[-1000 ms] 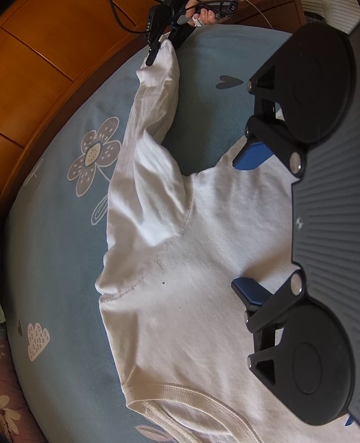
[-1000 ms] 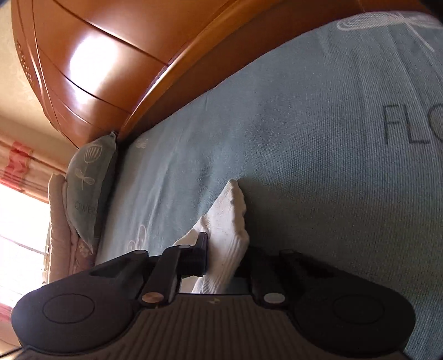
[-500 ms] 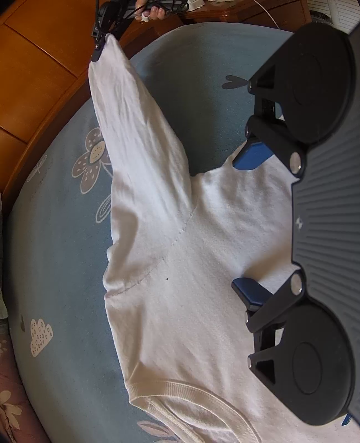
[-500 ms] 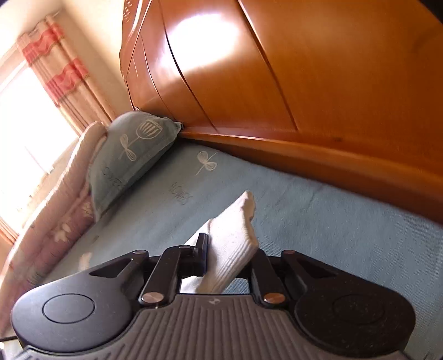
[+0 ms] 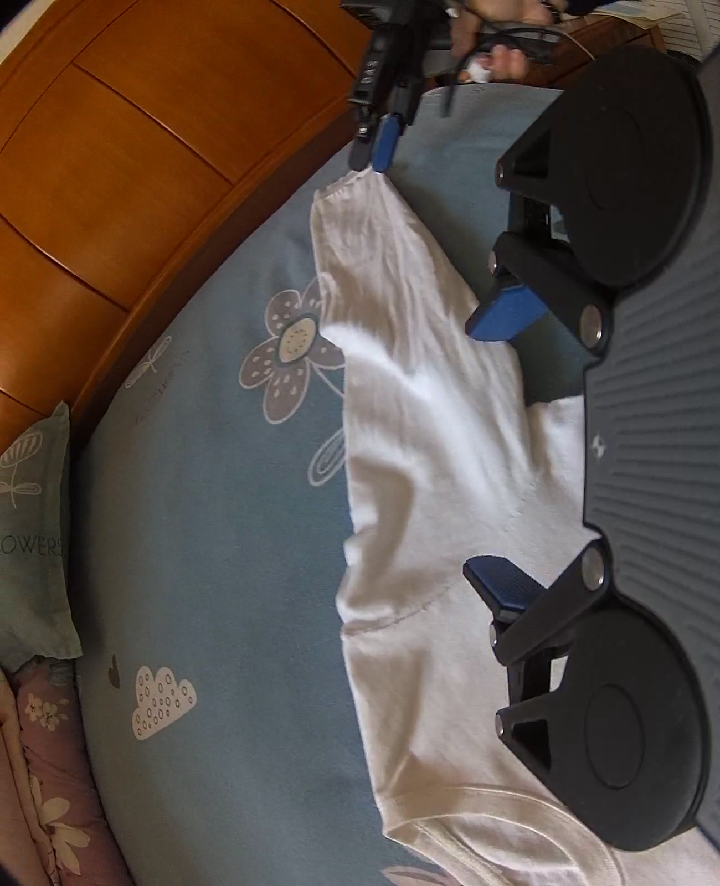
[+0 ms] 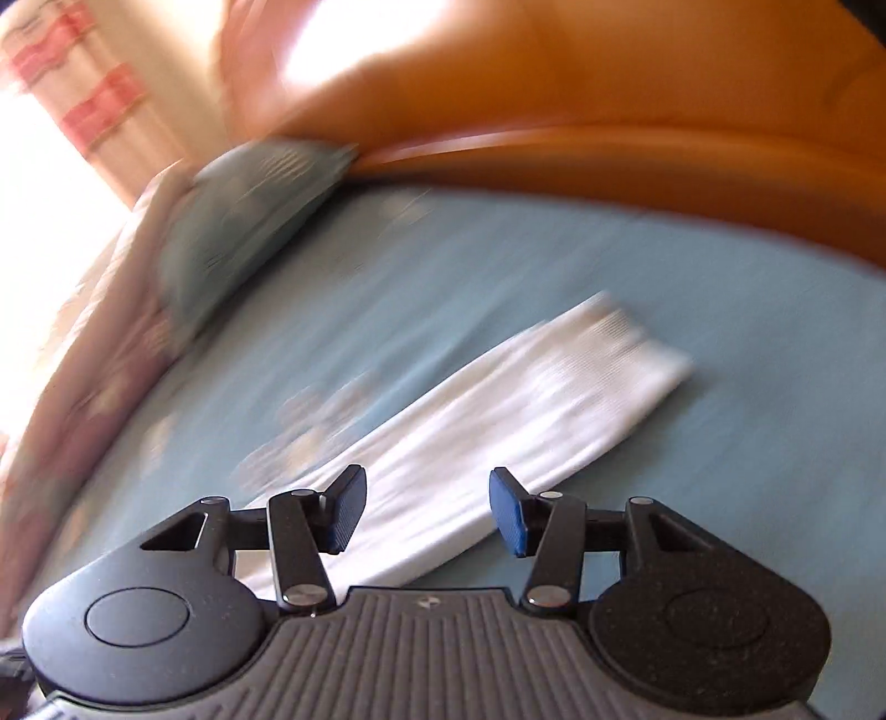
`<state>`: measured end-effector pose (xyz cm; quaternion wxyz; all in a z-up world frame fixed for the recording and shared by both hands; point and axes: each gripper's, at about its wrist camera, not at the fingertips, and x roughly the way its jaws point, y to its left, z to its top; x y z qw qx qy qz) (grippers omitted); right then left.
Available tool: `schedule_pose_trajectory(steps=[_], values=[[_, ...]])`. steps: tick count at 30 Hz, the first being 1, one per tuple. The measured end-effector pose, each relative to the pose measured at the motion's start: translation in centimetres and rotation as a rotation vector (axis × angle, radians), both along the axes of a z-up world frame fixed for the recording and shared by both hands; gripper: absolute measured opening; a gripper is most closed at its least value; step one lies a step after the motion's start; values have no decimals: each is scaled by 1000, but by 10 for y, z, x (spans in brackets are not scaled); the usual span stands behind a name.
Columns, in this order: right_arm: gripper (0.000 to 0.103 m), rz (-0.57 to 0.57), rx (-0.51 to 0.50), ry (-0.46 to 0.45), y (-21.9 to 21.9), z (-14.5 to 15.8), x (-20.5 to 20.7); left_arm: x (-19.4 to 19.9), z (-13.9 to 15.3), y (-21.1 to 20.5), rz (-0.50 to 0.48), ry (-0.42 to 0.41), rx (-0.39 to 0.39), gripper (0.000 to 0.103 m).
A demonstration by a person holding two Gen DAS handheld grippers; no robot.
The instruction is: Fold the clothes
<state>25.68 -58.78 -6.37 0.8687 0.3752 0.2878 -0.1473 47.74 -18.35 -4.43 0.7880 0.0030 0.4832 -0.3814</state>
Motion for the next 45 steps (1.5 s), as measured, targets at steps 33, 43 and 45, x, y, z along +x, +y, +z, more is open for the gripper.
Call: schedule_pose_trajectory(steps=[33, 43, 45], values=[[69, 248, 271, 16, 101, -42, 39, 108, -26, -37, -153, -152, 290, 5], [79, 389, 380, -162, 113, -59, 106, 78, -23, -41, -174, -84, 187, 16], [79, 451, 419, -168, 121, -58, 106, 74, -25, -39, -174, -75, 170, 17]])
